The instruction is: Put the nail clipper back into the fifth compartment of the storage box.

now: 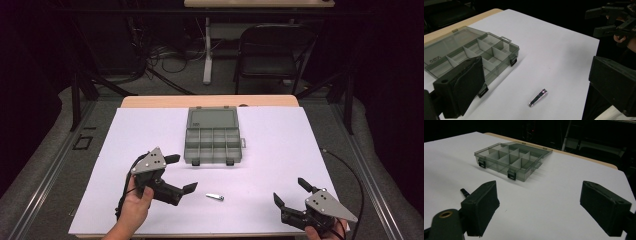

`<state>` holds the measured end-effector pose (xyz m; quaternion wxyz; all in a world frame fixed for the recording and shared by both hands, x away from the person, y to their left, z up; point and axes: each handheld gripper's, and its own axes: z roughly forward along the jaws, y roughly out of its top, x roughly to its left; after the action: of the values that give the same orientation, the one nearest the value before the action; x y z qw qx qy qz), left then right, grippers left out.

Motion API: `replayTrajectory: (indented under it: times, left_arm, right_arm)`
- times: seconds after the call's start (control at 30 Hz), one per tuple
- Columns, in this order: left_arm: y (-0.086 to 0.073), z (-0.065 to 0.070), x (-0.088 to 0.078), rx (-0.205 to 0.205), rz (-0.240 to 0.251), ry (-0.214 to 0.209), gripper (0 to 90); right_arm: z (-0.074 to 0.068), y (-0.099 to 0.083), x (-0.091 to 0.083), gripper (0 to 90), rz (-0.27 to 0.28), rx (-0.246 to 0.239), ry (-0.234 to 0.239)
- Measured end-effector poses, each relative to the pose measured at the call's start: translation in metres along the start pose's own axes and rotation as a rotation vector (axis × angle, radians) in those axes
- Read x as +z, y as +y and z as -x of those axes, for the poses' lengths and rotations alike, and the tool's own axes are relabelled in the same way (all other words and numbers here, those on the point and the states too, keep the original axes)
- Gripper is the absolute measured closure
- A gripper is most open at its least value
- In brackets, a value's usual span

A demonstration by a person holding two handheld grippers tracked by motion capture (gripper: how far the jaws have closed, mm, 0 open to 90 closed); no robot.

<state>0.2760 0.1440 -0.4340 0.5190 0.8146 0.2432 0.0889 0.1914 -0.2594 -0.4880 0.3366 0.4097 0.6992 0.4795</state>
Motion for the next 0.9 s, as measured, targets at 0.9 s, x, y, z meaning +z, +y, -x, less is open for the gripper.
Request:
replayTrajectory:
  times: [0.9]
  left_arm:
    - [0.006,0.004,0.051,-0.018,-0.186,-0.035,0.1]
  right_arm:
    - [0.001,-0.002,0.002,14.5,-0.020,-0.002,0.010]
